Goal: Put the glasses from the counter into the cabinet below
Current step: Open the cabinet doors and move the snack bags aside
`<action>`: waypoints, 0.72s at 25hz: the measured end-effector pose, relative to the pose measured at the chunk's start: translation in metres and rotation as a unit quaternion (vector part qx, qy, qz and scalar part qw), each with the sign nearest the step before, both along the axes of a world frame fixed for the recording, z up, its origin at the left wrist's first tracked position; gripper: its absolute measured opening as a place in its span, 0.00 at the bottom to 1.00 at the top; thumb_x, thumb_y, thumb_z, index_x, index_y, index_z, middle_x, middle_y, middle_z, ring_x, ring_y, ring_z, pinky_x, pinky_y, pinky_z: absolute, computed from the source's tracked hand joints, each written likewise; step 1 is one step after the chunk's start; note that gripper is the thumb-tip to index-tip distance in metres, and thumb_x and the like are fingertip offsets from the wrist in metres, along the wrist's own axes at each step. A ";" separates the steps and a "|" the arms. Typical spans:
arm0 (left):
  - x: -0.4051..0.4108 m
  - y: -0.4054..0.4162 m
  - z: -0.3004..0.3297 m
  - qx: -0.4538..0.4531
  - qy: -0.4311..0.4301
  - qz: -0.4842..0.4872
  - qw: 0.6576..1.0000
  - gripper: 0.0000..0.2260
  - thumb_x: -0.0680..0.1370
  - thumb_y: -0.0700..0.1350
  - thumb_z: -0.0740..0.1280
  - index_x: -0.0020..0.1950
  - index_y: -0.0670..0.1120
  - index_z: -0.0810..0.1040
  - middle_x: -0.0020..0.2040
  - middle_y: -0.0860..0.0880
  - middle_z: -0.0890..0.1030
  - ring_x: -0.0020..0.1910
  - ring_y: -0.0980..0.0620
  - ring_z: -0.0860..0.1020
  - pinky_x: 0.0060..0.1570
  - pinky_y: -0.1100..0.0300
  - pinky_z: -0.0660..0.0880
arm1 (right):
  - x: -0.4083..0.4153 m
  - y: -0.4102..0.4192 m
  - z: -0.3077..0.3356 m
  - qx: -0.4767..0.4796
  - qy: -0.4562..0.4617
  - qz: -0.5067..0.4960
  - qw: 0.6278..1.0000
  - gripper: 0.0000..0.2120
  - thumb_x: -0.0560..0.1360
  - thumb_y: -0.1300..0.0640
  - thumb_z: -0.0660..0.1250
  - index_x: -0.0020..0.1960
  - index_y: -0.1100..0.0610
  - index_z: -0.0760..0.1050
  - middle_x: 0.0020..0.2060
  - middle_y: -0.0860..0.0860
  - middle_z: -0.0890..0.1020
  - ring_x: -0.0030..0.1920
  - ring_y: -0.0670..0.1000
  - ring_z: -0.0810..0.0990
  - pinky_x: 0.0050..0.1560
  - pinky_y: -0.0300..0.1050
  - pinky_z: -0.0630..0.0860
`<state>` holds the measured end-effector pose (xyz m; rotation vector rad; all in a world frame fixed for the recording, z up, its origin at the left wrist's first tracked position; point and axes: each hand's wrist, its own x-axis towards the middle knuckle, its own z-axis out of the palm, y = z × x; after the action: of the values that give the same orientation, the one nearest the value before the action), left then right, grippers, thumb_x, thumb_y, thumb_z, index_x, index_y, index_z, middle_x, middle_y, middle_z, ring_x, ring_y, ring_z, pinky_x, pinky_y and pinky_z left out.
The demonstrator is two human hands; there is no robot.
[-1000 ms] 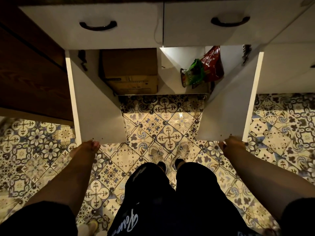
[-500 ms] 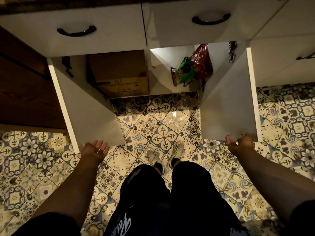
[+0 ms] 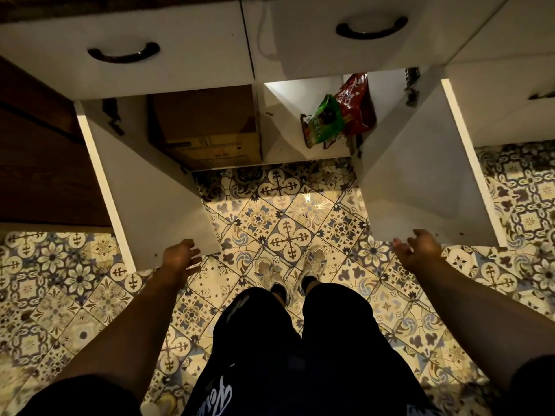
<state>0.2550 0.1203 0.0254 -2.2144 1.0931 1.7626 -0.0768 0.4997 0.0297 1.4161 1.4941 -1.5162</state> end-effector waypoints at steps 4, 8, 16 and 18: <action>-0.026 0.019 -0.003 -0.010 -0.011 -0.100 0.995 0.06 0.83 0.43 0.61 0.53 0.42 0.76 0.52 0.41 0.78 0.43 0.45 0.76 0.50 0.52 0.71 | 0.012 -0.033 -0.007 0.103 0.038 0.309 0.945 0.08 0.83 0.58 0.59 0.56 0.59 0.76 0.61 0.59 0.78 0.53 0.57 0.78 0.57 0.53 0.79; -0.058 0.036 -0.006 -0.023 0.004 -0.217 0.976 0.07 0.80 0.45 0.65 0.48 0.42 0.77 0.45 0.43 0.80 0.40 0.46 0.79 0.42 0.58 0.73 | 0.036 -0.062 -0.024 0.151 0.101 0.641 0.746 0.16 0.82 0.52 0.62 0.65 0.58 0.77 0.65 0.58 0.80 0.58 0.59 0.80 0.63 0.51 0.74; -0.096 0.058 -0.029 -0.043 -0.018 -0.429 0.902 0.15 0.81 0.52 0.65 0.58 0.42 0.81 0.59 0.41 0.82 0.60 0.40 0.79 0.63 0.52 0.72 | 0.066 -0.117 -0.045 0.115 0.110 0.733 0.661 0.20 0.81 0.54 0.64 0.70 0.60 0.73 0.70 0.59 0.75 0.70 0.59 0.74 0.68 0.45 0.69; -0.106 0.061 -0.035 -0.038 -0.012 -0.447 0.894 0.15 0.82 0.50 0.64 0.59 0.39 0.80 0.60 0.40 0.81 0.61 0.41 0.78 0.61 0.55 0.71 | 0.071 -0.127 -0.051 0.117 0.094 0.735 0.661 0.20 0.81 0.54 0.64 0.71 0.58 0.74 0.70 0.58 0.75 0.69 0.59 0.74 0.67 0.44 0.69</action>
<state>0.1490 0.1810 -0.0096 -1.3382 1.7888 1.2625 -0.0060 0.3731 -0.0216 -0.1956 2.0701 -0.3580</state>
